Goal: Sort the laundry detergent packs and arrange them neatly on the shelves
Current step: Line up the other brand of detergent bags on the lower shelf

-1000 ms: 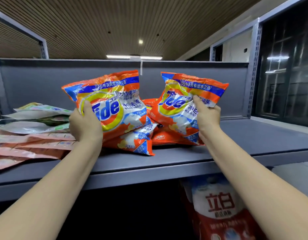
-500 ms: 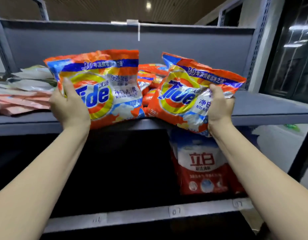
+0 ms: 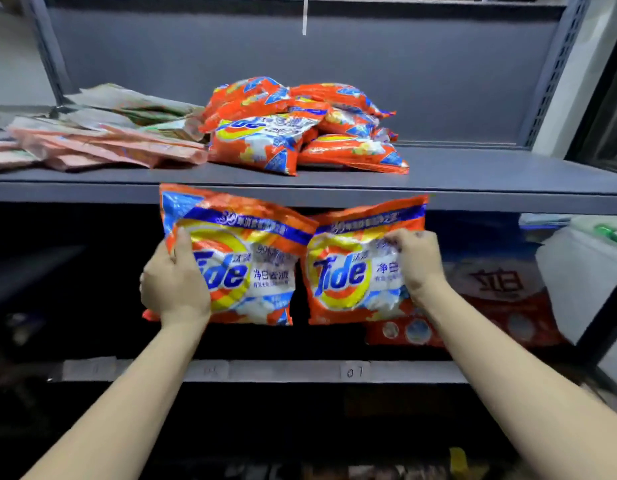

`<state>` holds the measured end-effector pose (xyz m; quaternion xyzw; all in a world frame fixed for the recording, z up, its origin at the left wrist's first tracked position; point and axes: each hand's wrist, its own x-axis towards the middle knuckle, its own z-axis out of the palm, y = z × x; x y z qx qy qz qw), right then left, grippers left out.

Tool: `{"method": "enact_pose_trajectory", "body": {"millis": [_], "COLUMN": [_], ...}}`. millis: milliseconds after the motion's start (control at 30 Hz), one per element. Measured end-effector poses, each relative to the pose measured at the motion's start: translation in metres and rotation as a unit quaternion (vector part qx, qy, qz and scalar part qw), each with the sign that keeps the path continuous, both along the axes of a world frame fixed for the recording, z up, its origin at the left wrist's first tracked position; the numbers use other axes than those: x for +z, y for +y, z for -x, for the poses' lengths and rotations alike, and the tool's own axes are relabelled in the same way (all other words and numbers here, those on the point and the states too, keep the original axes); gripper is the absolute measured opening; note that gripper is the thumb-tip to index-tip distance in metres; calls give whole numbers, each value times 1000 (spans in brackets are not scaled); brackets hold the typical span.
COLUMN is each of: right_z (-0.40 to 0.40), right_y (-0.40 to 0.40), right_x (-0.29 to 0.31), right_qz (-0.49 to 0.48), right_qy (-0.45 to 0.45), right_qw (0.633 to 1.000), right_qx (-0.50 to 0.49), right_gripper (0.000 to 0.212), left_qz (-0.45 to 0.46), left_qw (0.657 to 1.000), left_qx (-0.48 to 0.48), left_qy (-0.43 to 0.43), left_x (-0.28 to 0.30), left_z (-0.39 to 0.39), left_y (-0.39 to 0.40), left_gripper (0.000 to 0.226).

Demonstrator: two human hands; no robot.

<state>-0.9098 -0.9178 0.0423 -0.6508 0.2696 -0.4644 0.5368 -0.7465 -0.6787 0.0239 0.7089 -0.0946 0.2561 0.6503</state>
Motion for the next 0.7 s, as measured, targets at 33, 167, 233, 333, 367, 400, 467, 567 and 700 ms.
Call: {"method": "enact_pose_trajectory", "body": {"millis": [33, 167, 233, 333, 367, 400, 467, 567, 700], "right_z": [-4, -22, -35, -59, -69, -77, -94, -125, -172], "right_y": [1, -2, -7, -16, -20, -24, -30, -35, -42], "right_x": [-8, -48, -64, -71, -73, -77, -87, -101, -116], "right_qz": [17, 64, -4, -101, -108, -114, -152, -152, -167], "right_qy": [49, 225, 273, 279, 276, 253, 170, 70, 31], "right_qw": [999, 970, 959, 952, 952, 958, 971, 984, 984], "right_qx": [16, 61, 71, 81, 78, 74, 75, 59, 57], "right_gripper": [36, 32, 30, 25, 31, 34, 31, 17, 14], "left_qz": [-62, -141, -114, -30, 3, 50, 149, 186, 150], "left_qw": [997, 981, 972, 963, 961, 958, 949, 941, 893], "left_qx": [42, 54, 50, 2, -3, -14, -82, -124, -242], "left_qy": [-1, 123, 197, 267, 276, 281, 266, 256, 349], "left_x": [-11, -53, -67, -85, -88, -89, -90, -99, -115], "left_z": [-2, -24, -43, -70, -80, -89, -105, -133, -171], "left_y": [-1, -13, -18, -24, -25, -28, -36, -51, -69], "left_gripper": [53, 48, 45, 46, 47, 48, 46, 38, 38]}}
